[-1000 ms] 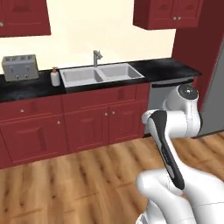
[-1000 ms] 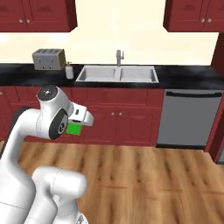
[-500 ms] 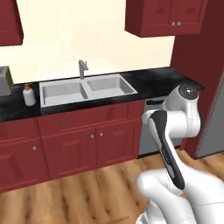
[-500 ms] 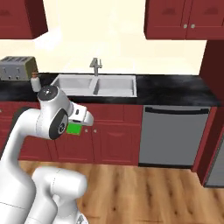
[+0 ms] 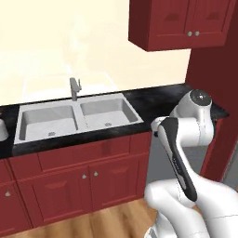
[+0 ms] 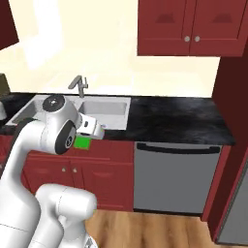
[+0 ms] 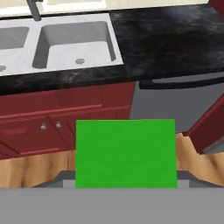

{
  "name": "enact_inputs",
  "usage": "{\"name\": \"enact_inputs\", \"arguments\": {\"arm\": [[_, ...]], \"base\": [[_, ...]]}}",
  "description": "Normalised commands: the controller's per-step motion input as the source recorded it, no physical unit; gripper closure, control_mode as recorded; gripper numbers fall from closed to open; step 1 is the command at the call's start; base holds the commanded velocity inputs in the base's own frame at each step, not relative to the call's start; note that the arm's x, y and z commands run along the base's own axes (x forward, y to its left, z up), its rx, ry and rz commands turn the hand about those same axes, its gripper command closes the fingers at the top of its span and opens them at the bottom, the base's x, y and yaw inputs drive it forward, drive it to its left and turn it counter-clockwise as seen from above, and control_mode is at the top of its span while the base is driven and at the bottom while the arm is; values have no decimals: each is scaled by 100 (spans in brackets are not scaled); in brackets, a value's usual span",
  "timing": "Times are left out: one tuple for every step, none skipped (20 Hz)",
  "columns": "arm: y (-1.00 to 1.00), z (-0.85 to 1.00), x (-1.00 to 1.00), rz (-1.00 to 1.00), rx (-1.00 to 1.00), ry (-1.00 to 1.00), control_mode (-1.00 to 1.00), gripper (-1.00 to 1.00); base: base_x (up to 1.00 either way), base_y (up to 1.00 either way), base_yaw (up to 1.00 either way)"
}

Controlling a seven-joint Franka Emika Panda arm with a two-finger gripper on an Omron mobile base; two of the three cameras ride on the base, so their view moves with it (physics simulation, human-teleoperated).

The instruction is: Restock the sink supplies by placing the sponge and soap dispenser on the counter and next to the sink. Make sure the soap dispenser is upright.

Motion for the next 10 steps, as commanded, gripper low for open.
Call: {"name": "enact_inputs", "arguments": {"arm": [[0, 0, 0, 0, 0, 0, 100, 100], [0, 0, 0, 0, 0, 0, 100, 100], [0, 0, 0, 0, 0, 0, 100, 100], [0, 0, 0, 0, 0, 0, 100, 100], [0, 0, 0, 0, 0, 0, 100, 100], [0, 0, 0, 0, 0, 0, 100, 100], [0, 0, 0, 0, 0, 0, 100, 100], [0, 0, 0, 0, 0, 0, 100, 100], [0, 0, 0, 0, 0, 0, 100, 100], [0, 0, 0, 0, 0, 0, 100, 100]], "base": [[100, -50, 8], [100, -48, 9], [100, -44, 8], [100, -46, 8], [99, -49, 10], [87, -44, 9], [64, -22, 9], [59, -19, 8], [56, -23, 9], [48, -23, 8]]}}
